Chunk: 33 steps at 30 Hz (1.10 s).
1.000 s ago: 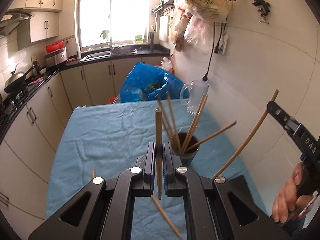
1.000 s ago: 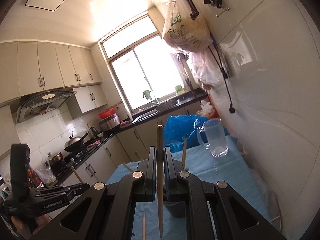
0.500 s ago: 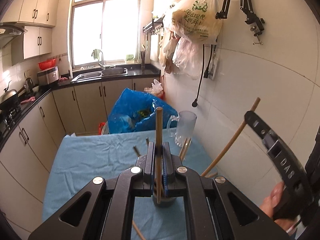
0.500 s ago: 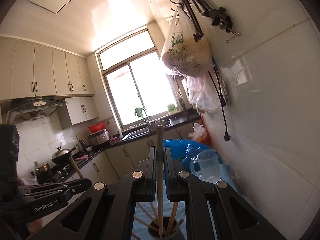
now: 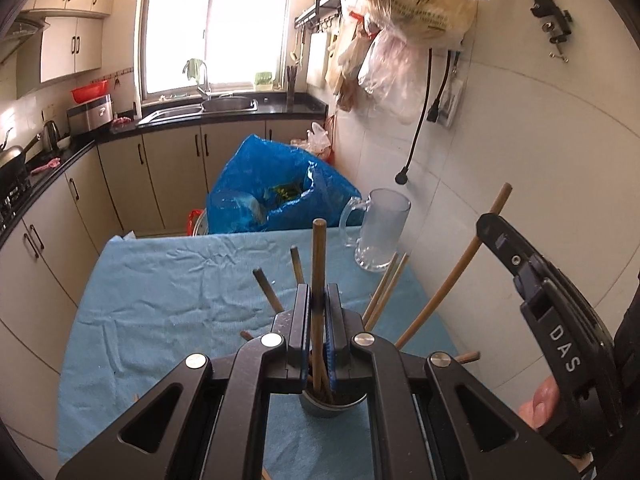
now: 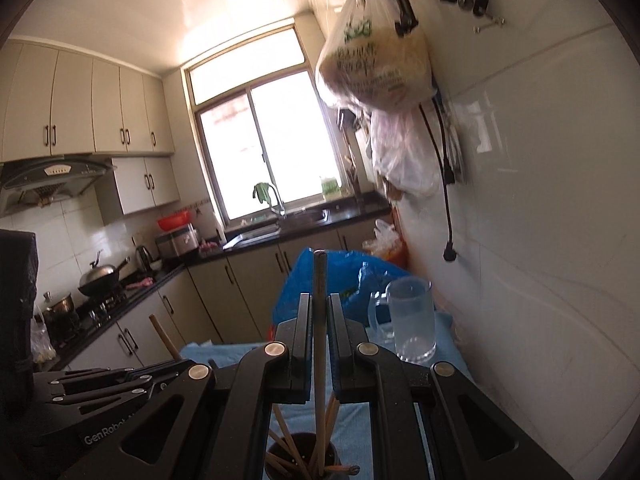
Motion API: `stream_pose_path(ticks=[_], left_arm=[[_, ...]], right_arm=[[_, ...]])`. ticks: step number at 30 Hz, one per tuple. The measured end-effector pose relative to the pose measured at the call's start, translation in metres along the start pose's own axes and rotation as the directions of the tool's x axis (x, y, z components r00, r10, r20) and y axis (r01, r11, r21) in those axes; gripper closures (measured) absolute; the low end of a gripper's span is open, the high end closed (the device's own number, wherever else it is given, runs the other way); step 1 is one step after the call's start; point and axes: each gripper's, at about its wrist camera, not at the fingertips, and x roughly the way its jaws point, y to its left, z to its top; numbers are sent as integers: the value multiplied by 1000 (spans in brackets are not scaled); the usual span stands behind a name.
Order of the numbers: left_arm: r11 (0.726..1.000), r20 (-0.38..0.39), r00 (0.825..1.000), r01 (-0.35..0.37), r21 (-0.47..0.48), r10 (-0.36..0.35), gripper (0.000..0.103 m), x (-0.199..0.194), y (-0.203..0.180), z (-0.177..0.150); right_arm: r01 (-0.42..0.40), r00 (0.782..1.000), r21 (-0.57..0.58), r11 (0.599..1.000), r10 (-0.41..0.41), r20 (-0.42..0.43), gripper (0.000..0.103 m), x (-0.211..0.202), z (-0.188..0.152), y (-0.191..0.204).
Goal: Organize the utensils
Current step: 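Lower the chopsticks into the black cup and open both grippers, then move both open grippers back over the last chopsticks on the towel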
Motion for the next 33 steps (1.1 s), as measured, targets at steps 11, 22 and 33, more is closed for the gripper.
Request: stream_pose_path(ticks=[11, 22, 33], left_arm=[[999, -20, 1000, 2, -32, -2, 96, -2, 10, -4], [998, 72, 997, 15, -57, -11, 80, -66, 24, -13], [986, 11, 996, -82, -143, 84, 75, -104, 104, -84]], right_arm=[[-2, 998, 21, 1000, 3, -57, 94, 6, -2, -6], [-51, 999, 53, 997, 51, 6, 94, -52, 7, -2], [-200, 945, 32, 979, 202, -258, 89, -62, -72, 31]])
